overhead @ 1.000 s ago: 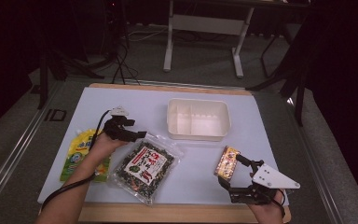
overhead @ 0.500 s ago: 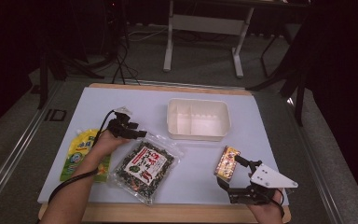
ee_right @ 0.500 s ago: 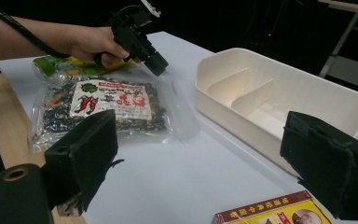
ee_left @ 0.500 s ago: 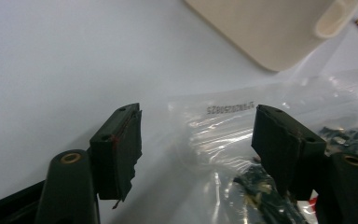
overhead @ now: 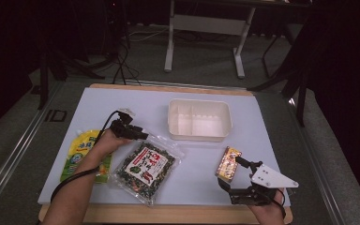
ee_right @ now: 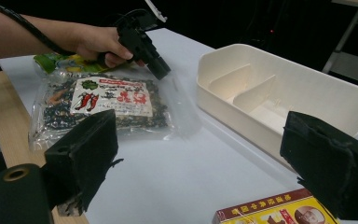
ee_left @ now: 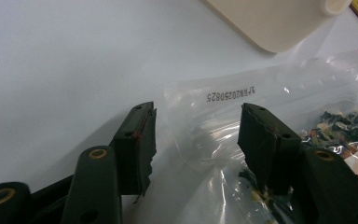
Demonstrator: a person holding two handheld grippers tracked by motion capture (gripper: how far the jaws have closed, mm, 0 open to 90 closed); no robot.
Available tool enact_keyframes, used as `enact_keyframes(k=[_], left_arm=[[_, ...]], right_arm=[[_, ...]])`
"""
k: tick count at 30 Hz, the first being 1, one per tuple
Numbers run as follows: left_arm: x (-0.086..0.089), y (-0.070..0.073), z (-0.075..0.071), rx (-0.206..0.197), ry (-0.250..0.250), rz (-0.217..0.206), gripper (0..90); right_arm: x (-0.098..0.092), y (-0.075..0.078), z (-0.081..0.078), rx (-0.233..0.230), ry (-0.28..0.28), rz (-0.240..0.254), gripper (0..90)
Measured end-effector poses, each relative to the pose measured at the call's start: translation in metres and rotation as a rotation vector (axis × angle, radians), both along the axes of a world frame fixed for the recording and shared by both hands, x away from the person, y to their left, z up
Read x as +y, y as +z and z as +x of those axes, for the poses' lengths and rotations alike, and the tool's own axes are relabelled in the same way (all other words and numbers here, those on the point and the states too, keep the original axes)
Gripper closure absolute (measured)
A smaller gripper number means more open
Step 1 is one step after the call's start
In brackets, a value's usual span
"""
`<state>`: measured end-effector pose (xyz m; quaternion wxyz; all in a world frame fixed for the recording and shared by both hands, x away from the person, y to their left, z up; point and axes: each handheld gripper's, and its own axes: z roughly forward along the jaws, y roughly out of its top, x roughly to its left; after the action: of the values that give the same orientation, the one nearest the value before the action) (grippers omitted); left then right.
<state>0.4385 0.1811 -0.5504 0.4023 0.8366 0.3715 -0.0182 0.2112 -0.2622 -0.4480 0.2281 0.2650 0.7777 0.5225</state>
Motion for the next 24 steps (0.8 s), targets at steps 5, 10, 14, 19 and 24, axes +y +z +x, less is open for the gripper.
enact_keyframes(k=[5,10,14,19,24], left_arm=[[-0.006,0.002,0.001,0.010,-0.020,-0.004,50.3],[-0.008,0.004,-0.001,0.000,-0.029,-0.012,53.0],[-0.013,0.005,-0.005,-0.023,-0.041,0.006,55.0],[-0.026,0.005,-0.008,-0.028,-0.040,0.024,61.7],[-0.041,0.003,-0.010,-0.074,-0.005,0.105,66.1]], right_arm=[[0.000,0.000,0.000,0.002,0.002,-0.002,12.6],[-0.001,0.000,0.000,0.002,-0.001,0.001,12.7],[-0.001,0.000,0.001,0.002,0.002,-0.004,12.7],[-0.001,0.000,0.001,0.000,-0.001,-0.004,12.9],[-0.001,0.000,0.002,0.003,-0.007,-0.005,13.0]])
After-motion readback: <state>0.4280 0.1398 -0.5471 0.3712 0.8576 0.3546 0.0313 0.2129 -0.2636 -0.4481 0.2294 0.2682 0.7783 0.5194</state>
